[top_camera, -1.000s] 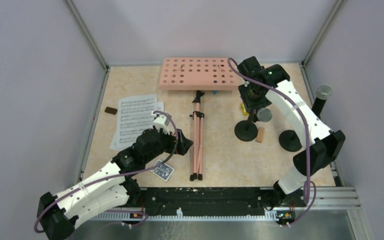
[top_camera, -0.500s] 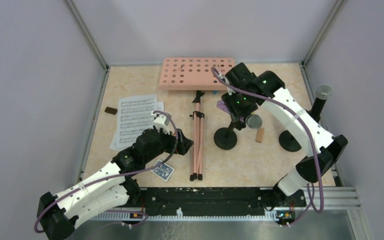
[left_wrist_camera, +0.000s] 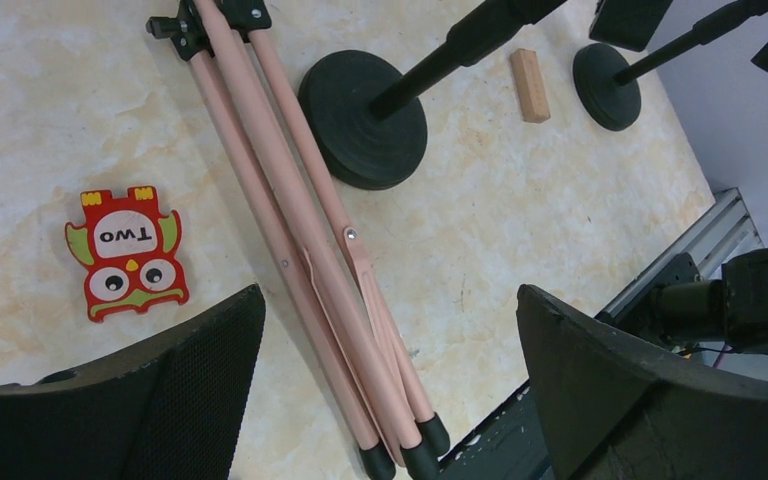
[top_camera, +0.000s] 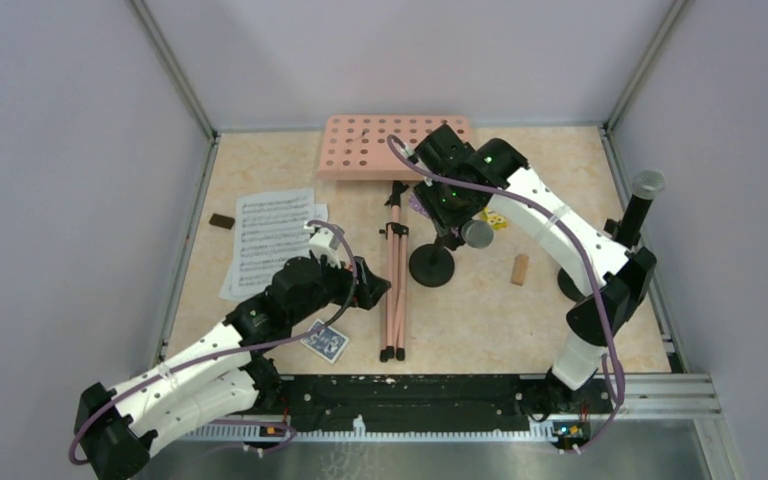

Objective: Pack up the instrument practice props

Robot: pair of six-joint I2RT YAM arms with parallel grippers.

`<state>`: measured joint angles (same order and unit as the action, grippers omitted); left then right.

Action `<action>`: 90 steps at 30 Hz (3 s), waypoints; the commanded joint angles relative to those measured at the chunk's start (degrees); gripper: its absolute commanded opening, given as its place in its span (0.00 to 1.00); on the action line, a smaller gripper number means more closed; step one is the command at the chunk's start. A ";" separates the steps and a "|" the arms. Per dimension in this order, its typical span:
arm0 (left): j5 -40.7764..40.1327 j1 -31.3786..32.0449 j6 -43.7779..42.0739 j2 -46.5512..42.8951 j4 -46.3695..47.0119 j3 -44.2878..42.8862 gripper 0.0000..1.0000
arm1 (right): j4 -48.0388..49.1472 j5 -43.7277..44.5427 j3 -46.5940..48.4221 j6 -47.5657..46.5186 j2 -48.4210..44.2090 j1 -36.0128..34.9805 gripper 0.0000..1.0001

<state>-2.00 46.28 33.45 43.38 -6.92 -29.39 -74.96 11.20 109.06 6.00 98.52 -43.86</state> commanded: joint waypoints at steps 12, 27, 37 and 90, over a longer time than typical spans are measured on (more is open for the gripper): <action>4.03 0.13 -1.04 2.03 8.86 0.36 0.99 | 9.35 -0.46 1.44 -0.84 -6.97 -0.53 0.85; 8.89 0.18 -32.15 -7.21 17.18 -2.66 0.99 | 47.06 -8.02 -40.31 -3.41 -53.61 -0.47 0.90; 22.71 0.19 -66.21 -0.87 28.03 -4.08 0.99 | 67.08 -14.88 -72.67 -7.50 -87.73 -0.50 0.94; 19.30 -3.56 -74.06 42.22 53.33 -14.11 0.50 | 117.75 -18.28 -99.87 -14.61 -61.19 -0.17 0.93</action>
<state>15.51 43.11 -42.39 84.95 42.98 -40.80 37.32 -6.17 8.47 -6.15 34.94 -44.12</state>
